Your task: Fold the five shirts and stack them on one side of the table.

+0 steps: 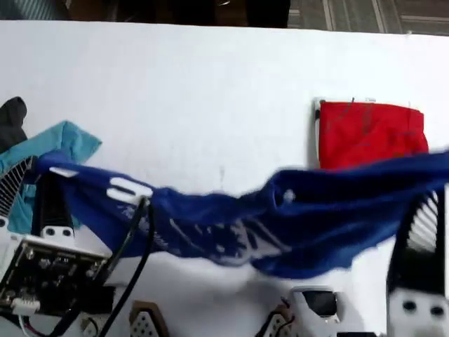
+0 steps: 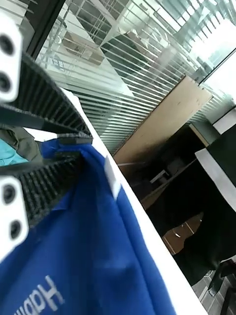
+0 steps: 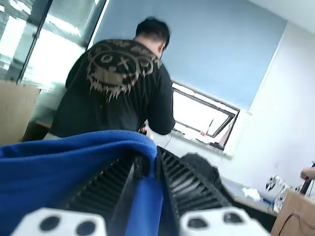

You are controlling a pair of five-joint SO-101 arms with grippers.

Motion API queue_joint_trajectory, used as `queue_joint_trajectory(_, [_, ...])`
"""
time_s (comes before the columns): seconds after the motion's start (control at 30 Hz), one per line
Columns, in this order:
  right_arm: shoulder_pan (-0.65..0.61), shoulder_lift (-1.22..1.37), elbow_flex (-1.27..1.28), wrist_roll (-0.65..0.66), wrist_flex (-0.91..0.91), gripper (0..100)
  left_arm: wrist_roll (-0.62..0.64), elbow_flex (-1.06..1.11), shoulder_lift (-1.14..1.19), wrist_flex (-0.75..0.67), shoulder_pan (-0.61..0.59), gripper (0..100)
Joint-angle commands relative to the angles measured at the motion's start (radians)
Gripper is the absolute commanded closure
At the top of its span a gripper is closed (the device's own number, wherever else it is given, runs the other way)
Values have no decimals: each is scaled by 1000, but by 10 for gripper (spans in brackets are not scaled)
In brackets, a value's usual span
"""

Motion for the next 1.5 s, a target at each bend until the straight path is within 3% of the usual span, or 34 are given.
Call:
queue_joint_trajectory(0.0, [-5,-19,5,-9,18,980,2,4,-8,12,-11,972])
queue_joint_trajectory(0.27, [-8,-12,222,-49,-31,979,-3,67,55,-26,-9,972])
queue_joint_trajectory(0.57, [-22,99,641,-60,-337,979,-2,251,302,-273,-6,972])
queue_joint_trajectory(1.0, [-24,308,1237,-52,-786,979,-3,248,793,-548,-6,972])
queue_joint_trajectory(1.17, [-24,464,1266,-52,-914,979,-3,125,985,-560,-6,972])
queue_joint_trajectory(1.47, [-25,740,1266,-51,-1227,979,2,-286,1390,-480,-6,973])
